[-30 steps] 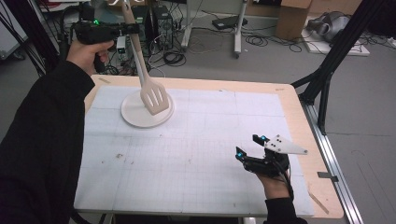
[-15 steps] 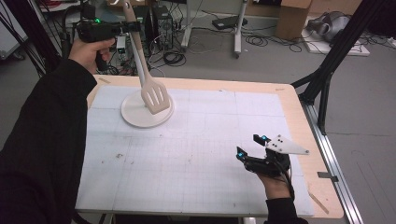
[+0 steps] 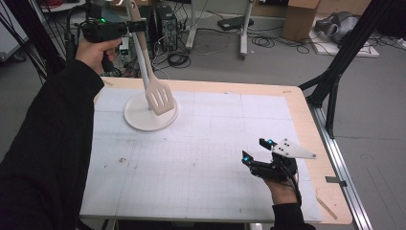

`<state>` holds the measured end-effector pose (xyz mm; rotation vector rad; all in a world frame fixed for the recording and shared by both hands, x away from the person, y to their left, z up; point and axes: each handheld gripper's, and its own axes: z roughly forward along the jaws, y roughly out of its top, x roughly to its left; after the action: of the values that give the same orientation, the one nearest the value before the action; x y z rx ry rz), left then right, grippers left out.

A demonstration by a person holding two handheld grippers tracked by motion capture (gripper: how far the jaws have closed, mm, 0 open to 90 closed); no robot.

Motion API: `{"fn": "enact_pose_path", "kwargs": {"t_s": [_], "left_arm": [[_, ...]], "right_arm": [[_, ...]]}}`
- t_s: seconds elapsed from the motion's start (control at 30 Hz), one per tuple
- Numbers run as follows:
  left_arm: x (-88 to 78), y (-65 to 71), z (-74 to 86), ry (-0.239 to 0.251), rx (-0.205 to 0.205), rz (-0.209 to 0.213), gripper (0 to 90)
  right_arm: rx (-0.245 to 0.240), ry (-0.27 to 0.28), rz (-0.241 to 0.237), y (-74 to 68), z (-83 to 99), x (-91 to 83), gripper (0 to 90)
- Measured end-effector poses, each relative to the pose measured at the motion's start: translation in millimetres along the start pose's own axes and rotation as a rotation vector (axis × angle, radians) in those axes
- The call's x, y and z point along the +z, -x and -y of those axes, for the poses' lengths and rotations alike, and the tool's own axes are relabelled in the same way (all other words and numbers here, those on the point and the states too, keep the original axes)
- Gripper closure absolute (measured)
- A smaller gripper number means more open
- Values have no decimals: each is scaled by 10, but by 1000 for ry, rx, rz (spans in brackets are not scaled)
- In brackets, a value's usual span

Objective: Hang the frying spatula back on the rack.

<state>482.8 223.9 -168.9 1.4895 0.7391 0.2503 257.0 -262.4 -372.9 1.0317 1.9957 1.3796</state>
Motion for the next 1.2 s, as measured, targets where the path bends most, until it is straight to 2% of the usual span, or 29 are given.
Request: {"fn": "enact_pose_path", "kwargs": {"t_s": [0.17,0.33,0.37,0.57,0.77,0.83,0.87,0.97,1.03,1.2], "left_arm": [[3,64,15,-18,45,-41,716],[-62,100,47,-13,56,-57,706],[-87,111,63,-11,69,-63,697],[-316,181,207,12,88,-128,497],[-637,298,479,58,123,-161,375],[-740,342,601,82,116,-148,360],[-786,367,665,89,113,-158,327],[-911,451,875,85,115,-179,233],[-992,514,1028,77,137,-204,163],[-1198,652,1471,102,166,-207,163]], "right_arm": [[0,-4,2,2,6,-1,237],[5,-4,-1,10,16,-1,237],[-2,-2,-1,15,15,-6,236],[6,5,-5,3,3,-34,237],[1,12,-5,0,-9,-56,237],[-6,12,-2,-1,-6,-65,236],[-1,5,1,-6,-1,-73,236],[-5,-3,11,18,24,-82,225],[-4,2,19,41,43,-88,215],[-7,11,20,82,71,-108,204]]}}
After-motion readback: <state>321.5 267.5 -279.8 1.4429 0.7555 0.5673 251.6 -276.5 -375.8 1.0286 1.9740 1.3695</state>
